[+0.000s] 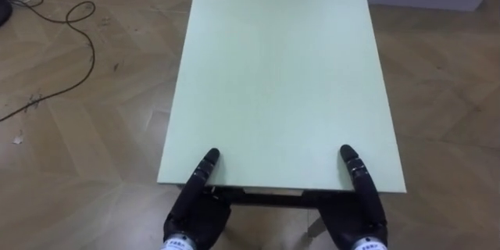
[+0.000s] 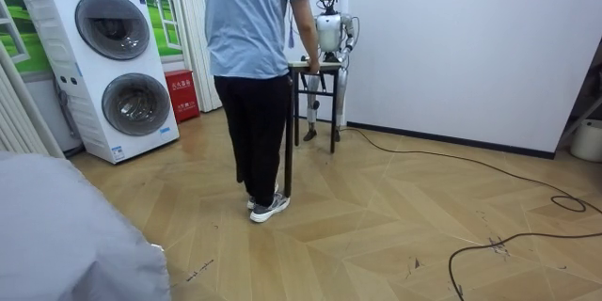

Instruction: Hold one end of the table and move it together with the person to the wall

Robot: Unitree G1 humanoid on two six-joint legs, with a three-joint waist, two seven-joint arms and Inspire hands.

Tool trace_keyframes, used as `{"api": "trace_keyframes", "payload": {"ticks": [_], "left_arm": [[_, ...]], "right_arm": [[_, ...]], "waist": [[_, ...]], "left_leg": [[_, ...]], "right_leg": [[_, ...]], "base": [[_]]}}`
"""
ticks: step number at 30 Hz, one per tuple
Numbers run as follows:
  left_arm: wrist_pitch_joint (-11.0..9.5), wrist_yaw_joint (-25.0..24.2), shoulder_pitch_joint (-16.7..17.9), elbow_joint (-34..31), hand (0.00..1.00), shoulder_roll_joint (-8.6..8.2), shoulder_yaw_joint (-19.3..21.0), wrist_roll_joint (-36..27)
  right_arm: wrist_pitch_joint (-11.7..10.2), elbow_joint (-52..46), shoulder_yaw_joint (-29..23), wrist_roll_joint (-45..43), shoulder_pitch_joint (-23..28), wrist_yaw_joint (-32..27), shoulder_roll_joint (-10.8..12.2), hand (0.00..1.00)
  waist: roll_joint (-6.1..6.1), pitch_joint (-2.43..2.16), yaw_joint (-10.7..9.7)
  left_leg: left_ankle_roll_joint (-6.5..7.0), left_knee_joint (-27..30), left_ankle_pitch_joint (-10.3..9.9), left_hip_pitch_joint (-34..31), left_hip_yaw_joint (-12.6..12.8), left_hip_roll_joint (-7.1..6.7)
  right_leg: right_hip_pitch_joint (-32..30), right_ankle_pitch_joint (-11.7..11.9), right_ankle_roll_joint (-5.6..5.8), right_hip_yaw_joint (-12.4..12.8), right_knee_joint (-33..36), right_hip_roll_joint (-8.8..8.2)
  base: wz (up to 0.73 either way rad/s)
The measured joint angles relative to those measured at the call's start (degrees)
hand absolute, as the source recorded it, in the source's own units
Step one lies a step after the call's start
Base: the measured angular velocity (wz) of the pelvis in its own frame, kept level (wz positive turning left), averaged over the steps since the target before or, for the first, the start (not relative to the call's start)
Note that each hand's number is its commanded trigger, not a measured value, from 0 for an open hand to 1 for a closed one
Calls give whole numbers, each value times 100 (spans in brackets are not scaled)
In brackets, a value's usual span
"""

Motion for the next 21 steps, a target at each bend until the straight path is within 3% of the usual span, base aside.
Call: {"api": "trace_keyframes", "payload": {"ticks": [11,14,21], "left_arm": [[-144,6,76,-148,100,51,-54,80],[-167,6,77,-192,100,136,-60,84],[-205,25,205,-298,100,142,-45,80]], "right_arm": [[-310,-52,324,243,1,-25,-148,100],[-321,-53,361,274,1,-25,-138,100],[-378,-65,454,290,8,-17,-135,100]], "waist": [[-30,12,26],[-30,13,63],[3,15,158]], "left_leg": [[-107,-69,132,-140,-54,89],[-124,-47,151,-171,-86,93],[-160,17,191,-272,-175,166]], "right_leg": [[-45,115,-120,-70,-164,119],[-41,114,-142,-73,-192,145],[-24,144,-197,-128,-307,207]], "base": [[1],[3],[5]]}}
